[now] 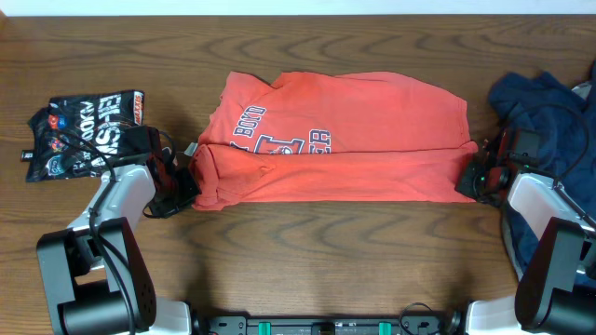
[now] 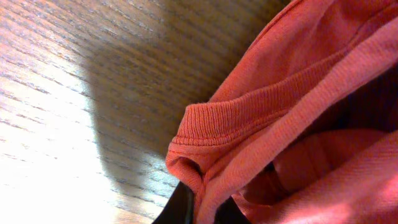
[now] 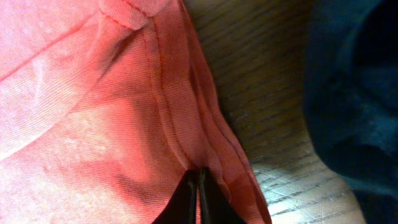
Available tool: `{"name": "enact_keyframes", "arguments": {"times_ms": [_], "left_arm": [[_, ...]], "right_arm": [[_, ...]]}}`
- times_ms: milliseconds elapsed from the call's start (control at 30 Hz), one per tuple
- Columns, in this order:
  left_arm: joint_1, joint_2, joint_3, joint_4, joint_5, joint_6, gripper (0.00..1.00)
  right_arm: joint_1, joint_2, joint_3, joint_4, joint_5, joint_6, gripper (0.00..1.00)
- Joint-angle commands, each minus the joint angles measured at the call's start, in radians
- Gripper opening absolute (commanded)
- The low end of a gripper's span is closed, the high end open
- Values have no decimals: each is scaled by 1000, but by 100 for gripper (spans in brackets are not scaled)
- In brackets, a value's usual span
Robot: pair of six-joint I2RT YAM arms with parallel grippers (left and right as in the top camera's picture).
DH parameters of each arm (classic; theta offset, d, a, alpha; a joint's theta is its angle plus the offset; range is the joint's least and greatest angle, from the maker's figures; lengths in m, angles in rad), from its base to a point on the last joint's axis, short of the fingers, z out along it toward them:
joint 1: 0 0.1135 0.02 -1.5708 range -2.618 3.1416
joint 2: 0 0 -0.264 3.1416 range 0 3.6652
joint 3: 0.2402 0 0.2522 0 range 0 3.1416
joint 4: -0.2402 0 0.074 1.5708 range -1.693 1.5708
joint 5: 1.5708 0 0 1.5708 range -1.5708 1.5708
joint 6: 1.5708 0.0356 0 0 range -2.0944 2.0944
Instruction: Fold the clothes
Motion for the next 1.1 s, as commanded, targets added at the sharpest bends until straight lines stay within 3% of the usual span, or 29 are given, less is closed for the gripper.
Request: {"name": "enact_keyframes", "arguments": {"times_ms": [0, 133, 267, 333, 567, 800, 867, 1067], "left_arm": [[6, -5, -7, -22, -100, 18, 6], [6, -19, -7, -56, -314, 27, 6], [6, -32, -7, -56, -432, 27, 10], [6, -32, -7, -61, -437, 27, 17], [4, -32, -7, -183, -408, 27, 17], [4, -45, 16, -180, -507, 27, 17], [4, -58, 29, -172, -533, 27, 24], [3, -121, 71, -151, -531, 35, 25]], "right_arm": [[-2, 33, -43, -14, 121, 34, 1], [-8, 33, -43, -19, 163, 37, 1], [-20, 33, -43, -34, 234, 96, 1], [-25, 33, -43, -33, 236, 95, 1], [-29, 33, -43, -84, 311, 127, 1], [-29, 33, -43, -89, 318, 133, 2], [-29, 33, -43, -86, 318, 133, 2], [-29, 33, -43, -86, 318, 133, 3]]}}
